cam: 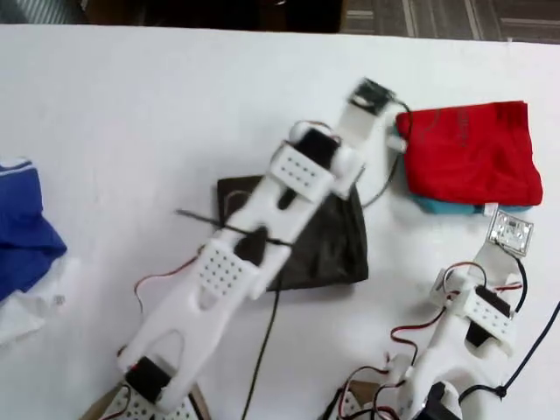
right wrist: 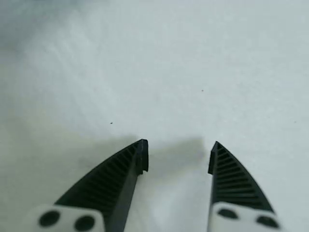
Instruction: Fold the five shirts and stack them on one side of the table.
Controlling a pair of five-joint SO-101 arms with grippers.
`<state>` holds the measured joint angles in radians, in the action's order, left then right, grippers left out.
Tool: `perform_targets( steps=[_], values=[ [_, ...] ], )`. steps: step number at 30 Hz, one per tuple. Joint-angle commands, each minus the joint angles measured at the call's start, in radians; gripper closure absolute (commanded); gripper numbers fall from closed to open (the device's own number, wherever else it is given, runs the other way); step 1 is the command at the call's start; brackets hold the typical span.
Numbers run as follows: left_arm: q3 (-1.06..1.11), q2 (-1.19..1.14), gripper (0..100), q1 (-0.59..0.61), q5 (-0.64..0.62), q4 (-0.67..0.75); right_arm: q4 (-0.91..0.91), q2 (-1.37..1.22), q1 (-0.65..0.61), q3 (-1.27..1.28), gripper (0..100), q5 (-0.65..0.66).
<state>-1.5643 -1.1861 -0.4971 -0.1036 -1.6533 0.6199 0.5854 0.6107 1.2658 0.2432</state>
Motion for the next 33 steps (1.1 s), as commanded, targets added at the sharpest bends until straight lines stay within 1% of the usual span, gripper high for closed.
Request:
perform_targets(
  steps=[1,5,10,15,18,20,23,26,29,31,33],
  values=[
    [-0.108,0.095,97,0.098,-0.002,-0.130,-0.016,0.027,-0.008,-0.017,78.7,-0.005],
    [0.001,0.140,97,0.227,0.072,-0.135,-0.016,0.027,-0.008,-0.017,78.6,-0.005],
    [0.179,0.262,97,0.327,0.121,-0.137,-0.015,0.028,-0.010,-0.017,78.4,-0.005],
    [0.461,0.514,97,0.402,0.172,-0.137,-0.005,0.033,-0.010,-0.032,78.3,0.005],
    [0.677,0.700,97,0.454,0.190,-0.135,0.125,0.024,-0.051,-0.118,78.3,0.005],
    [0.829,0.821,97,0.489,0.209,-0.133,0.248,0.024,-0.125,-0.209,78.3,0.005],
    [1.046,0.990,97,0.548,0.242,-0.127,0.432,0.022,-0.292,-0.373,77.4,0.005],
    [1.253,1.137,97,0.626,0.272,-0.069,0.576,0.021,-0.484,-0.525,69.8,-0.003],
    [1.474,1.277,96,0.694,0.315,0.012,0.639,-0.033,-0.642,-0.640,62.6,-0.003],
    [1.627,1.363,92,0.724,0.348,0.055,0.644,-0.101,-0.708,-0.709,62.2,-0.005],
    [1.781,1.448,86,0.755,0.376,0.109,0.642,-0.188,-0.746,-0.779,62.2,-0.012]
  ],
)
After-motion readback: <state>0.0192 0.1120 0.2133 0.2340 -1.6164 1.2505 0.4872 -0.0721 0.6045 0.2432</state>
